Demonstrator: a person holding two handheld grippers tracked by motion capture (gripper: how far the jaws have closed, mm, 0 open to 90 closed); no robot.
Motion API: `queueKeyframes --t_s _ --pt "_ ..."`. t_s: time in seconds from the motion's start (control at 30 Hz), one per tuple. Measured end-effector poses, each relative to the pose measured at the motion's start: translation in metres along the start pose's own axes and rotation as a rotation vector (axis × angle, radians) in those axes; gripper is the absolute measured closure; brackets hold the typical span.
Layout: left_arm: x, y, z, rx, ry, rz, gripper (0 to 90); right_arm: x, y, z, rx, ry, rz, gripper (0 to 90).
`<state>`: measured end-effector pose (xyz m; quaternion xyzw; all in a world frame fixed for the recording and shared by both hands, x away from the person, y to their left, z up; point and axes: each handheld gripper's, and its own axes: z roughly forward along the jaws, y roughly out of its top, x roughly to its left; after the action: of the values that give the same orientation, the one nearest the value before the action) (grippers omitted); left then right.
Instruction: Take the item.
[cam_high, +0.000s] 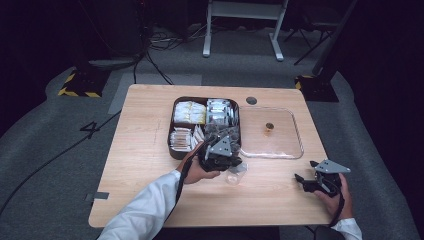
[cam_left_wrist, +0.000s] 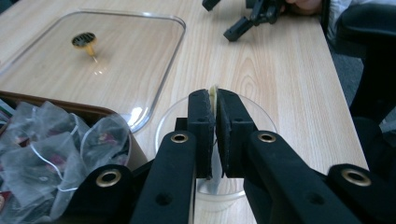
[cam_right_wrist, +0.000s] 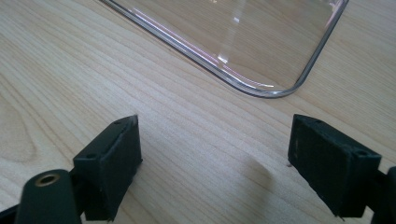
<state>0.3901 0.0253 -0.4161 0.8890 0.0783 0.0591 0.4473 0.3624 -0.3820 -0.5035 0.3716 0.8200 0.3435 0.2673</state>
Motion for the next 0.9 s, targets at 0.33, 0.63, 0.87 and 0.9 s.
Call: queueKeyframes --t_s 0.33,0.63,0.87,0.9 --pt "-0.001 0.0 0.001 0.024 0.01 0.01 78.1 0.0 0.0 0.0 -0.001 -0.001 -0.001 17.5" --pt "-0.001 0.0 0.0 0.03 0.018 0.015 70.1 0.0 0.0 0.0 -0.001 -0.002 -0.001 17.5" --pt "0.0 0.002 -0.006 0.036 0.066 0.014 58.0 0.0 0.0 0.0 -0.001 -0.001 -0.001 17.5" --pt "0.0 0.002 -0.009 0.041 0.09 0.004 55.2 0.0 0.0 0.0 0.0 -0.001 -0.001 17.5"
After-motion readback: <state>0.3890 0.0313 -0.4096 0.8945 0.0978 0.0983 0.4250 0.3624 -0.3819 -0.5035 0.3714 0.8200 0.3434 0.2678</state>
